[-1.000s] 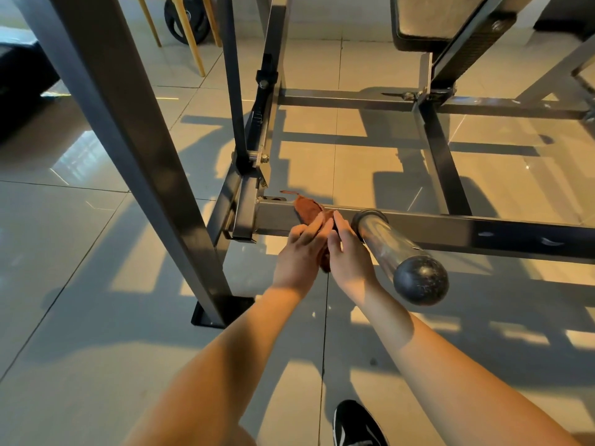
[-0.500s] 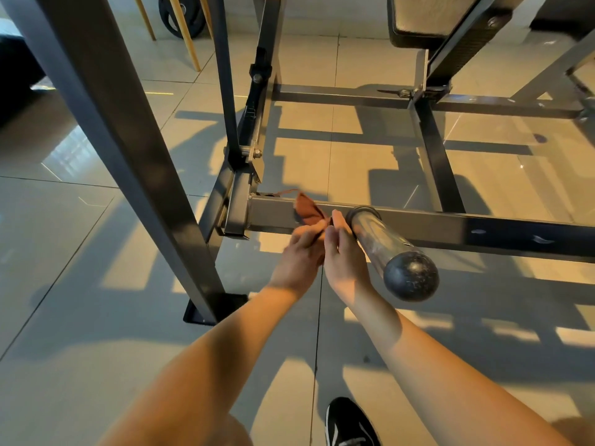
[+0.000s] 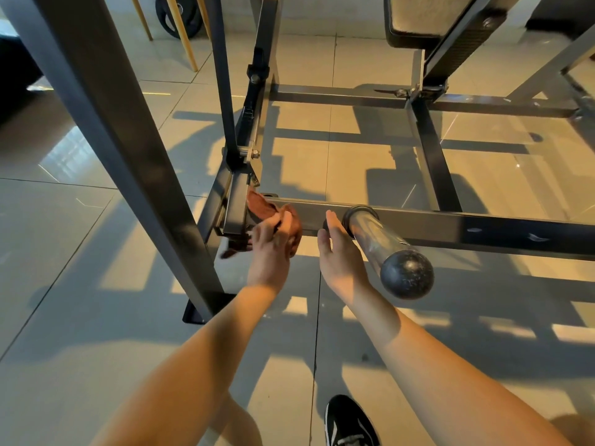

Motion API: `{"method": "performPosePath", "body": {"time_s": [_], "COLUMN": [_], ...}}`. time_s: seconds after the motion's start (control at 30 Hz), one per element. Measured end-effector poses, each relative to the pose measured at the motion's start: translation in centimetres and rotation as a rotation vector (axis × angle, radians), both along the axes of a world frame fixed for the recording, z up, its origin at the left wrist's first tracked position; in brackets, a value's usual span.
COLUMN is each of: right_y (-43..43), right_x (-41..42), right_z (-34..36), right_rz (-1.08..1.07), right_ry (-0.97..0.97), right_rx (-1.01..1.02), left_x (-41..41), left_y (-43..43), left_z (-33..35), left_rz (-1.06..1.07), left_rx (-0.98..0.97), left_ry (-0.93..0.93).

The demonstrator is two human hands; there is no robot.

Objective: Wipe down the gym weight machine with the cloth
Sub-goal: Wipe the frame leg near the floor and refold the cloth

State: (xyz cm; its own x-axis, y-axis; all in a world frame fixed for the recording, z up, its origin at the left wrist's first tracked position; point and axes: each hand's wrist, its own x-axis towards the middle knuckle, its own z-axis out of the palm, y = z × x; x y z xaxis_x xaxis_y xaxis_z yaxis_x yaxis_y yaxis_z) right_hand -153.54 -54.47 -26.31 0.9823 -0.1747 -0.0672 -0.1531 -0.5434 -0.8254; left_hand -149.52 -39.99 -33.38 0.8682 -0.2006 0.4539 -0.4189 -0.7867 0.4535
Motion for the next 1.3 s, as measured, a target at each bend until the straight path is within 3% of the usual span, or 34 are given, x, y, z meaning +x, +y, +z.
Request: {"method": "performPosePath", "body": {"time_s": [0.17,0.4,0.5,0.73,0.87,1.0,1.2,1.3], "right_y": [0.2,0.5,0.7,0.6,0.4,0.3,0.1,0.2], "right_x": [0.1,0.0,0.3,0.2,0.0,-0.3,-0.5,-0.5], "right_z": [-0.8,-1.3,-1.9,-1.6,-1.5,-1.3,-1.8,-2.2], "right_rz": [-0.011,0.099,0.096,0.003,0.027,0.032,-0.071,-0.111], "right_ry": [-0.026,-0.013,-0.012,-0.05,-0.035,-0.045,-0.071,-0.019], "right_rx": [-0.039,-0.263,-0.21,-0.065,-0.036,0.002,0.108,0.124], "left_x": [-0.2,0.1,-0.2,-0.7,0.3,-0.2,-1.5,-1.7], "left_y": [-2.5,3.8,2.1,-2.2,3.0,2.3,-3.7,-3.6], "left_z": [0.5,0.9,0.4,1.4,0.5,0.6,0.6,2.4], "left_rz": [-0.248,0.07,0.058,-0.188,-0.026,0.104,-0.234,-0.213], "left_rx": [0.063,0.056,-0.013,0.072,0.034,-0.046,0.045,-0.021], "left_ry": [0.004,0.041,0.087,0.114,0.082,0.127,0.193,0.293]}}
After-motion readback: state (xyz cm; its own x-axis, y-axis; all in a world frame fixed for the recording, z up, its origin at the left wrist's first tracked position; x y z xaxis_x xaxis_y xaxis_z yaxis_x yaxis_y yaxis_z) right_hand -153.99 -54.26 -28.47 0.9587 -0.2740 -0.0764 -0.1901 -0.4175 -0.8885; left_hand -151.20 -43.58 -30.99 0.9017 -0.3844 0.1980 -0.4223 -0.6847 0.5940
